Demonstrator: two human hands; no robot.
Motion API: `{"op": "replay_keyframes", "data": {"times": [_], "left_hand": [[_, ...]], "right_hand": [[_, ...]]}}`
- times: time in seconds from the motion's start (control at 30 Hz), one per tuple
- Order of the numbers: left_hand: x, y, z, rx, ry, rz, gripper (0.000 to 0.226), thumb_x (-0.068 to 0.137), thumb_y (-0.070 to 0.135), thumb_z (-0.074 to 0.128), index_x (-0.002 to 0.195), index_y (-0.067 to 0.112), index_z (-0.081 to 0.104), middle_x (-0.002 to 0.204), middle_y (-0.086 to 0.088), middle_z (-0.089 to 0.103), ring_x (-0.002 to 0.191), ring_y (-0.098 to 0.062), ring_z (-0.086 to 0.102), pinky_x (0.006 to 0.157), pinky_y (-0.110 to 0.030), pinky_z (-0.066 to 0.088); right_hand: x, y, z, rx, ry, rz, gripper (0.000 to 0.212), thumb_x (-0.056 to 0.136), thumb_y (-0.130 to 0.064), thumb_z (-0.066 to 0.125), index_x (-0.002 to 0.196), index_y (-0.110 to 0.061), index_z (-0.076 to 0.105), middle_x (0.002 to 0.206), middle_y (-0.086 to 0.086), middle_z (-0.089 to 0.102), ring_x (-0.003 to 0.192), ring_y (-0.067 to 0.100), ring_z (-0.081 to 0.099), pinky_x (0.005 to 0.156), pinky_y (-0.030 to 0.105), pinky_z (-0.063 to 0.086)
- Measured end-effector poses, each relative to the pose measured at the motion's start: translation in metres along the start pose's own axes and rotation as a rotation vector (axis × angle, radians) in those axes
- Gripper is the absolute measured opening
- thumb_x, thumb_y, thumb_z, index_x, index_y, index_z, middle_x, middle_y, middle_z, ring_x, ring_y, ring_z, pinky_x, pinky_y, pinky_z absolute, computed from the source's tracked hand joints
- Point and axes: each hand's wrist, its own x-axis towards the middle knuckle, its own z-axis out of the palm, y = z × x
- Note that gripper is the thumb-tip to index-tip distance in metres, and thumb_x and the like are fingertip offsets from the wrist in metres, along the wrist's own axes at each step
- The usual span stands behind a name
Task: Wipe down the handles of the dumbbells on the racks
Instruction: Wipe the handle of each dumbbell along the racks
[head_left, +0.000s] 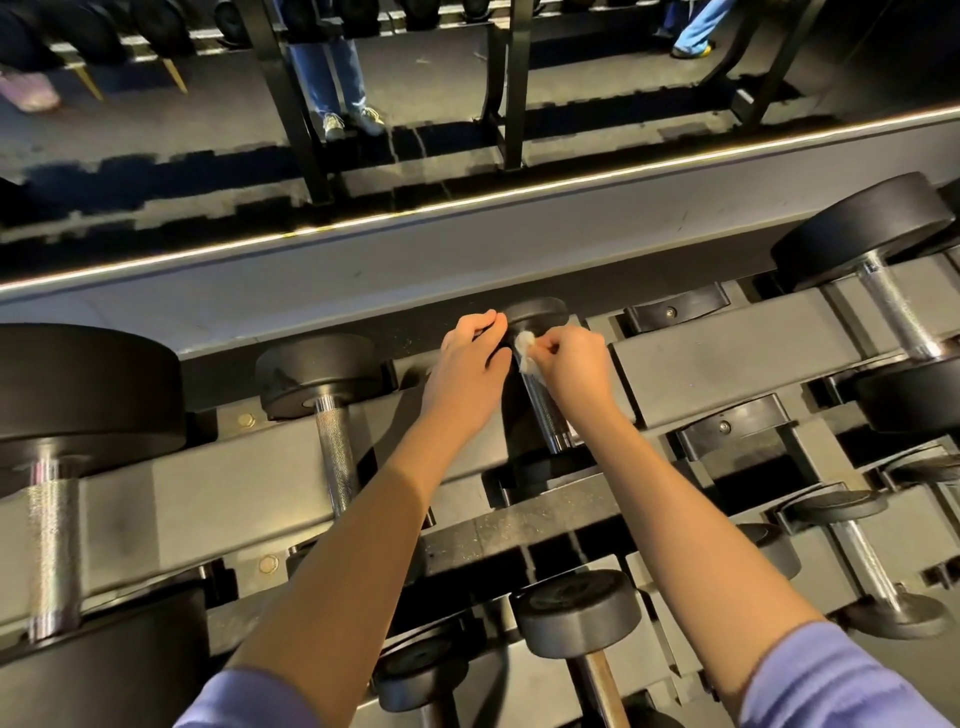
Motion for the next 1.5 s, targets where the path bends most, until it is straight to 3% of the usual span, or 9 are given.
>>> {"op": "replay_keyframes", "data": {"times": [0.27, 0.43, 0.67, 0.87, 1.13, 1.27, 1.5], "left_hand": [[-0.002, 0.0, -0.001, -0.039, -0.009, 0.012, 0.047, 0.101, 0.021, 0.042, 0.147, 0.024, 0.033, 0.149, 0.008, 0.032, 0.133, -0.008, 0.031, 0.089, -0.017, 0.029], [-0.005, 0.0, 0.002, -0.084, -0.015, -0.005, 0.047, 0.101, 0.021, 0.041, 0.148, 0.023, 0.031, 0.149, 0.008, 0.031, 0.135, -0.008, 0.029, 0.096, -0.021, 0.027], [-0.013, -0.001, -0.001, 0.026, -0.153, -0.008, 0.051, 0.101, 0.026, 0.039, 0.15, 0.021, 0.026, 0.156, 0.011, 0.018, 0.142, -0.01, 0.018, 0.113, -0.031, 0.022], [-0.057, -0.009, 0.003, 0.003, -0.138, 0.028, 0.045, 0.101, 0.023, 0.039, 0.145, 0.019, 0.035, 0.147, 0.006, 0.034, 0.133, -0.012, 0.033, 0.108, -0.029, 0.027], [-0.144, -0.023, 0.024, 0.009, -0.077, 0.096, 0.035, 0.101, 0.024, 0.041, 0.134, 0.016, 0.048, 0.129, 0.005, 0.044, 0.115, -0.01, 0.047, 0.093, -0.022, 0.039], [-0.183, -0.043, 0.058, 0.004, -0.205, 0.091, 0.033, 0.1, 0.023, 0.041, 0.13, 0.015, 0.054, 0.125, 0.004, 0.049, 0.114, -0.013, 0.05, 0.099, -0.03, 0.04], [-0.224, -0.063, 0.106, 0.134, -0.532, 0.05, 0.039, 0.102, 0.026, 0.037, 0.14, 0.019, 0.044, 0.139, 0.006, 0.042, 0.125, -0.016, 0.043, 0.105, -0.032, 0.034]], "right_hand": [[-0.017, 0.011, -0.005, -0.097, -0.057, 0.054, 0.03, 0.089, -0.02, 0.059, 0.059, -0.017, 0.054, 0.06, -0.001, 0.049, 0.057, 0.015, 0.046, 0.056, 0.027, 0.041], [-0.039, 0.013, -0.012, -0.207, -0.117, 0.07, 0.019, 0.089, -0.028, 0.061, 0.075, -0.016, 0.066, 0.074, 0.004, 0.061, 0.074, 0.024, 0.063, 0.069, 0.036, 0.055], [-0.069, 0.018, -0.006, -0.345, -0.059, 0.038, 0.016, 0.088, -0.021, 0.06, 0.098, -0.011, 0.069, 0.096, 0.01, 0.066, 0.091, 0.031, 0.063, 0.072, 0.034, 0.049], [-0.088, 0.037, -0.005, 0.042, 0.143, -0.053, 0.018, 0.093, -0.021, 0.058, 0.082, -0.008, 0.064, 0.073, 0.004, 0.06, 0.069, 0.021, 0.058, 0.06, 0.031, 0.044], [-0.156, 0.064, -0.009, 0.265, 0.395, -0.107, 0.017, 0.093, -0.021, 0.059, 0.089, -0.005, 0.064, 0.081, 0.006, 0.062, 0.072, 0.018, 0.056, 0.065, 0.031, 0.045], [-0.204, 0.103, 0.015, 0.274, 0.372, -0.065, 0.009, 0.09, -0.016, 0.063, 0.091, -0.007, 0.065, 0.081, 0.002, 0.062, 0.073, 0.017, 0.058, 0.066, 0.03, 0.046], [-0.269, 0.175, 0.058, 0.176, 0.221, 0.103, 0.014, 0.089, -0.013, 0.063, 0.075, -0.011, 0.061, 0.067, -0.002, 0.055, 0.063, 0.016, 0.052, 0.06, 0.026, 0.034]]}}
